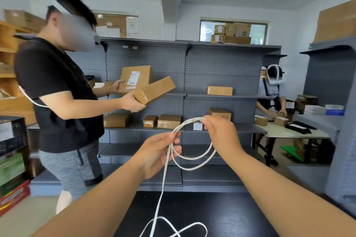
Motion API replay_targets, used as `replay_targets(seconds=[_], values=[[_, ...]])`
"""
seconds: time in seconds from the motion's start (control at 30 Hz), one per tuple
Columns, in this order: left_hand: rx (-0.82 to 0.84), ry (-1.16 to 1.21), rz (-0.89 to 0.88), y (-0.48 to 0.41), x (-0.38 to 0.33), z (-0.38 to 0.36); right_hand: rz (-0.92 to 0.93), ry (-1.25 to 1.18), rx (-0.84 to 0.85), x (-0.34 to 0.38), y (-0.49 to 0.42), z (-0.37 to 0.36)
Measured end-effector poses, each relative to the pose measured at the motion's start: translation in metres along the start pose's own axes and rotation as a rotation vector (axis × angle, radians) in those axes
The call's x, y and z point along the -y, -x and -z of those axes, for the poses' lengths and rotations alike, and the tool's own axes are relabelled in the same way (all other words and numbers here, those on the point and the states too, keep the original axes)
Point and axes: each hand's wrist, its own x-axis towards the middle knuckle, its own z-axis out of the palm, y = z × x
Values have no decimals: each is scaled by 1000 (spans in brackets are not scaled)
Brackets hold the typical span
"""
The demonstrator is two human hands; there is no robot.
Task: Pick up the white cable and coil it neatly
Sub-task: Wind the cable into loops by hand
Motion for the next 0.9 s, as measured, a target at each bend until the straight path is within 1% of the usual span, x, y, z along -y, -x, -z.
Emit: replay_targets(seconds=[0.07, 0.13, 0.23, 0.3, 0.37, 0.43, 0.53, 0.6, 0.67, 0.73, 0.8, 0.9], values=[[-26, -7, -41, -2, -3, -3, -32, -68, -59, -1, 5, -4], [-103, -91, -106, -6, -7, -4, -83, -122, -32, -4, 8, -7], [-192, -372, -202, -10, -15, -6, -161, -202, 56, -8, 9, -8], [-208, -579, -267, -13, -22, -8, -196, -243, 113, -8, 10, -8], [-224, -793, -334, -16, -29, -8, -232, -276, 205, -8, 10, -8], [-219, -964, -378, -18, -36, -8, -214, -239, 291, -8, 8, -9], [-185, -1143, -386, -20, -45, -11, -121, -61, 372, -7, 3, -7], [-146, -1193, -368, -21, -49, -14, -101, -29, 411, -3, 0, -6], [-85, -1225, -343, -23, -51, -17, -82, -35, 410, 2, -3, -5], [-33, -1241, -310, -24, -52, -19, -27, 9, 423, 8, -6, -7], [-29, -1249, -287, -23, -52, -21, 7, 88, 442, 13, -8, -9], [-71, -1213, -281, -20, -47, -22, -39, 50, 419, 16, -9, -10]])
